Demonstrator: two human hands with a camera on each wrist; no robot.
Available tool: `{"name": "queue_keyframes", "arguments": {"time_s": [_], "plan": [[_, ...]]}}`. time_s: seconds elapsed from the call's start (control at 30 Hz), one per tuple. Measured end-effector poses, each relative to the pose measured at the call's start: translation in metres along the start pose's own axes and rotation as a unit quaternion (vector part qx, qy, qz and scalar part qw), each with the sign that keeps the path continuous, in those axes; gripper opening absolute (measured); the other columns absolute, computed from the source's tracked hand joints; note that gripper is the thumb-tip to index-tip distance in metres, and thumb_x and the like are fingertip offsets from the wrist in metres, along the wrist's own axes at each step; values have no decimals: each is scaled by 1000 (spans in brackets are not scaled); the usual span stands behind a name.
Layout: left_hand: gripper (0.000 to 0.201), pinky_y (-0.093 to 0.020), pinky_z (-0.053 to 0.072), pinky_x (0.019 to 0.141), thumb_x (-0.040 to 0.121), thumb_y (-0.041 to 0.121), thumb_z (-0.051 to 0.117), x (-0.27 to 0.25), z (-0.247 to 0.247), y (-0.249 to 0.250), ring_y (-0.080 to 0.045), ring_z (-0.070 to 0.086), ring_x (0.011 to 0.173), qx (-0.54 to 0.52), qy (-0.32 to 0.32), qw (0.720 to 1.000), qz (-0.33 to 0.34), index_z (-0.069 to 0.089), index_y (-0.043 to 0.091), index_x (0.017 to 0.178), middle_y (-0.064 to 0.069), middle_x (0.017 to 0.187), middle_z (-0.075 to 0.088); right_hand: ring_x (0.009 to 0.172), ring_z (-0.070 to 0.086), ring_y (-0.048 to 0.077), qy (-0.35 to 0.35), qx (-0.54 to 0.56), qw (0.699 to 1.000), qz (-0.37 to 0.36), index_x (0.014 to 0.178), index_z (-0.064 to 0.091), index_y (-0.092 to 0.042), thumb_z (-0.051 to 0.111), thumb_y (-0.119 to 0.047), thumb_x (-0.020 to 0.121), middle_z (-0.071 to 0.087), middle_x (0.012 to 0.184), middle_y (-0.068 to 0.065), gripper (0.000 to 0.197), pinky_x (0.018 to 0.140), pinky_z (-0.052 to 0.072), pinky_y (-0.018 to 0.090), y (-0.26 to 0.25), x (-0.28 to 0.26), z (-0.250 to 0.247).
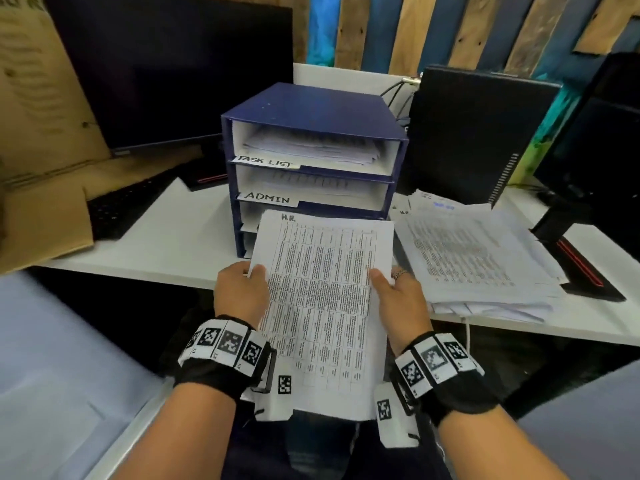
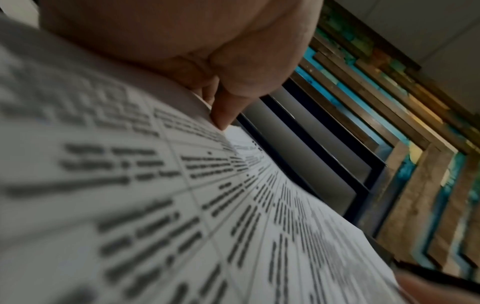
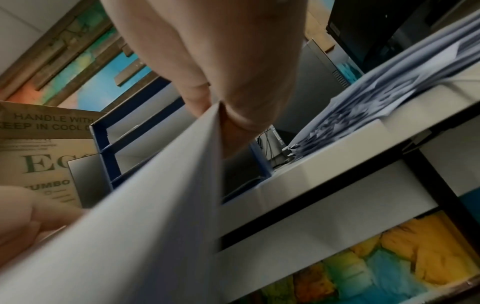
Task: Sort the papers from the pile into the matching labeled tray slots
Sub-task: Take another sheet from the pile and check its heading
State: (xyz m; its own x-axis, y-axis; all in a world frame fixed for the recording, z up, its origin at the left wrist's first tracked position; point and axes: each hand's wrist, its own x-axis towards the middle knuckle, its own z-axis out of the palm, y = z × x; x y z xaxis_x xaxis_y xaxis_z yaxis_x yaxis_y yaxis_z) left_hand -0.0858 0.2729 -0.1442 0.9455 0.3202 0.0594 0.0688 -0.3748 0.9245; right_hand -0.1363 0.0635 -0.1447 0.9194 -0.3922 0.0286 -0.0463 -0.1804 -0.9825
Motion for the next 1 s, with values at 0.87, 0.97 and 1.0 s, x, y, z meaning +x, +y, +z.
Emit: {"name": "queue_keyframes", "arguments": {"time_s": [0.87,0.97,1.0], "plan": [[31,-30,57,60,100,6,48,78,2,31,-17,59,50,-217,-47,969,-111,50,-4,129,-7,54,66,56,64,19,90,63,992,64,113,61,-9,67,-3,90,71,64,6,25,61,55,34,-40,61,40],[21,-36,61,73,99,7,53,88,19,41,-18,64,51,-222,-26,969,-105,58,1,118,-11,63,70,66,72,17,82,8,996,25,117,63,-14,66,-8,93,75,77,4,24,78,62,38,-35,54,35],[11,-37,61,73,97,7,55,91,22,42,-18,66,51,-215,-20,972,-96,64,2,98,-10,64,71,69,73,16,76,-15,997,11,117,64,-14,63,-9,95,75,83,4,22,80,62,38,-34,53,34]]}}
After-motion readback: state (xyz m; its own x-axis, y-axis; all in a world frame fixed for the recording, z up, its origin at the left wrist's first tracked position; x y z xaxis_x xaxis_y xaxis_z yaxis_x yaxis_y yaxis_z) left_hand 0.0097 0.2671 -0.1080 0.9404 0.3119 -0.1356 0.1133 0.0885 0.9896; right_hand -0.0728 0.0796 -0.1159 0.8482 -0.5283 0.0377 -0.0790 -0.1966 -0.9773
